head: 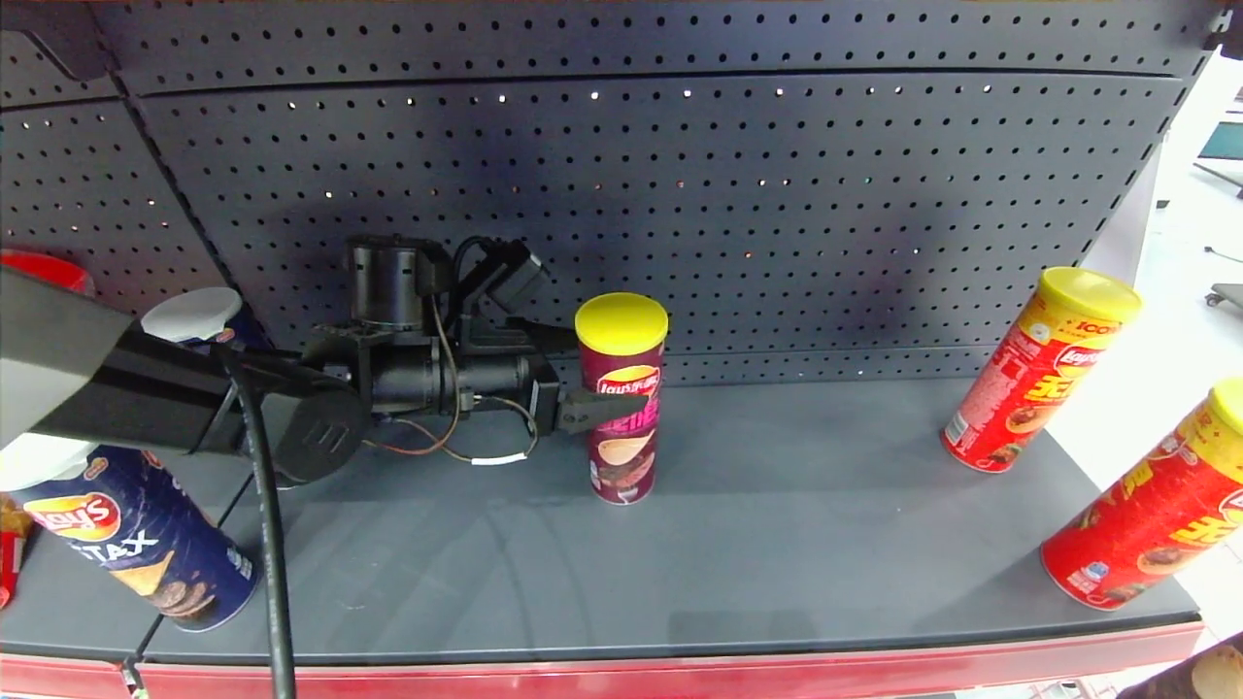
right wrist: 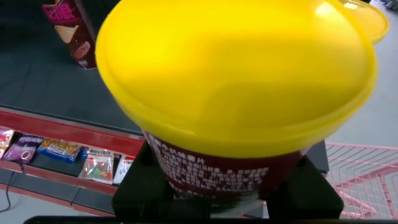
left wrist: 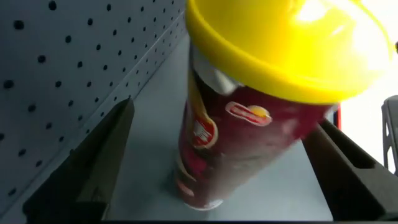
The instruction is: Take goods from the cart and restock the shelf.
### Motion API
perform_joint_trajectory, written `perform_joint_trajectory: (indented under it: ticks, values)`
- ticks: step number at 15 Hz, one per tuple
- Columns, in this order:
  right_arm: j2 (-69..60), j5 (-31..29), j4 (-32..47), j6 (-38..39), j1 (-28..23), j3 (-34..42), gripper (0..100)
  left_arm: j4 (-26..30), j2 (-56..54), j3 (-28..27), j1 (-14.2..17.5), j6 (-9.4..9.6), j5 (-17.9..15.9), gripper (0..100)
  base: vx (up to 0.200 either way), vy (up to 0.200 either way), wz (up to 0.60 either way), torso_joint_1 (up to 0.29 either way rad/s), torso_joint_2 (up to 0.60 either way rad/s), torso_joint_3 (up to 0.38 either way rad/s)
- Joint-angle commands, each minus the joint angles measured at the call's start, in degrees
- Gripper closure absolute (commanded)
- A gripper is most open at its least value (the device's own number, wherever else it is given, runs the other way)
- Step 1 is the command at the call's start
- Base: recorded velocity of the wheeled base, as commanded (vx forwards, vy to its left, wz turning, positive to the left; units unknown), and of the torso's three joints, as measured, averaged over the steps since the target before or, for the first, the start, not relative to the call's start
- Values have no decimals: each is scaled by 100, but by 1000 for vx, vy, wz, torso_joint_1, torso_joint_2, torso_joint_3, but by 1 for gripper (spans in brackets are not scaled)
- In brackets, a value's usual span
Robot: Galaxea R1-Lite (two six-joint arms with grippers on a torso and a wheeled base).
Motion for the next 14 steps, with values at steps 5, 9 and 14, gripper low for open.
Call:
perform_joint_trajectory:
  ticks: [5,9,14]
  values:
    - [31,3,-1,-1,5,0,100,-2,261,-474,-89,-21,178,0,0,0,0,0,0,0]
    - [40,3,8,8,-3,0,100,-2,287,-465,-204,-30,169,0,0,0,0,0,0,0]
    - [49,3,8,8,-3,0,100,6,226,-360,-256,-21,72,100,0,0,0,0,0,0]
